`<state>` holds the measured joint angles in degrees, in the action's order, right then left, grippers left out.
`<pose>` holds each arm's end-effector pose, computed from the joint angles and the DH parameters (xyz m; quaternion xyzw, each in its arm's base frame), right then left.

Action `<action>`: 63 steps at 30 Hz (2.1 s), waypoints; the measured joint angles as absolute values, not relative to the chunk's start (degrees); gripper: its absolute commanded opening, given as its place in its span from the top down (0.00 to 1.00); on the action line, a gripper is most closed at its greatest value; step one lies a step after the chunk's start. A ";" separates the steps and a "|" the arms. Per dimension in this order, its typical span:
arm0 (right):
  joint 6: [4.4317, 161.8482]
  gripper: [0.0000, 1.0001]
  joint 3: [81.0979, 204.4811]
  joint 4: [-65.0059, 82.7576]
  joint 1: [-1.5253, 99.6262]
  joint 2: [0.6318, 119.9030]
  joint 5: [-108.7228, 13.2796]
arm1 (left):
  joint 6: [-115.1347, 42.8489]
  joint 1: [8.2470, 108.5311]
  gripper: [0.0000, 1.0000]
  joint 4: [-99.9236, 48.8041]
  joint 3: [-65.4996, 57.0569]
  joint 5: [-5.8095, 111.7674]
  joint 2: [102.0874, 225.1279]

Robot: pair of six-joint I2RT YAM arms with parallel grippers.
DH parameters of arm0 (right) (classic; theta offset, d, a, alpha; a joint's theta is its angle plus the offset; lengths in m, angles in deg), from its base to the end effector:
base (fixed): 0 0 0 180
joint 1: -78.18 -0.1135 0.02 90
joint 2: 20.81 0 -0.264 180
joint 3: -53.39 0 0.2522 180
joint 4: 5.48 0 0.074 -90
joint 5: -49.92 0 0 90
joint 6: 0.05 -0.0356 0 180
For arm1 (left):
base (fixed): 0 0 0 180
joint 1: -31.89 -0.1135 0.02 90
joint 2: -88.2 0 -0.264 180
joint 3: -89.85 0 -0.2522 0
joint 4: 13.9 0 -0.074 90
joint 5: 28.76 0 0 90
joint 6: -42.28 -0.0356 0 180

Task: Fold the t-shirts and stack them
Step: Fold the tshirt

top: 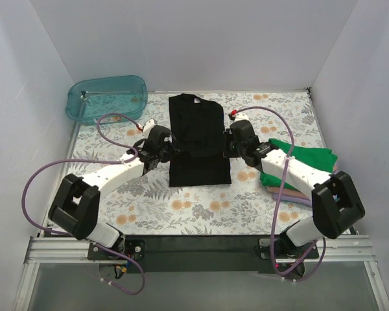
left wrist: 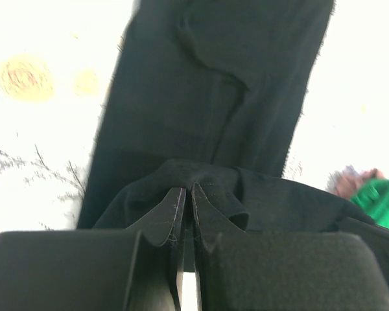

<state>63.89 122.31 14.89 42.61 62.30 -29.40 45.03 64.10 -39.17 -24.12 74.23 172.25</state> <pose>0.2662 0.1823 0.2519 -0.0299 0.8819 0.1665 0.4400 0.2679 -0.1593 0.2235 -0.4985 0.7652 -0.3013 0.2741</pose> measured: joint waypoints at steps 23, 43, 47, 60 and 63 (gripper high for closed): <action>69.94 0.02 136.89 12.58 48.75 80.46 -33.71 | 39.48 57.06 0.08 -39.15 -11.42 71.22 188.14; 72.44 0.02 140.10 10.24 42.43 88.07 -52.07 | 46.19 56.95 0.07 -44.33 -44.73 67.35 149.74; 73.46 0.02 148.95 10.21 43.11 95.61 -50.60 | 46.62 56.95 0.07 -43.56 -44.73 65.86 151.58; 74.95 0.02 142.44 12.12 46.30 83.15 -45.12 | 46.75 56.95 0.17 -36.09 -45.06 58.37 162.05; 73.29 0.02 131.23 12.12 46.32 71.63 -43.50 | 46.75 56.93 0.32 -33.93 -44.38 57.27 165.17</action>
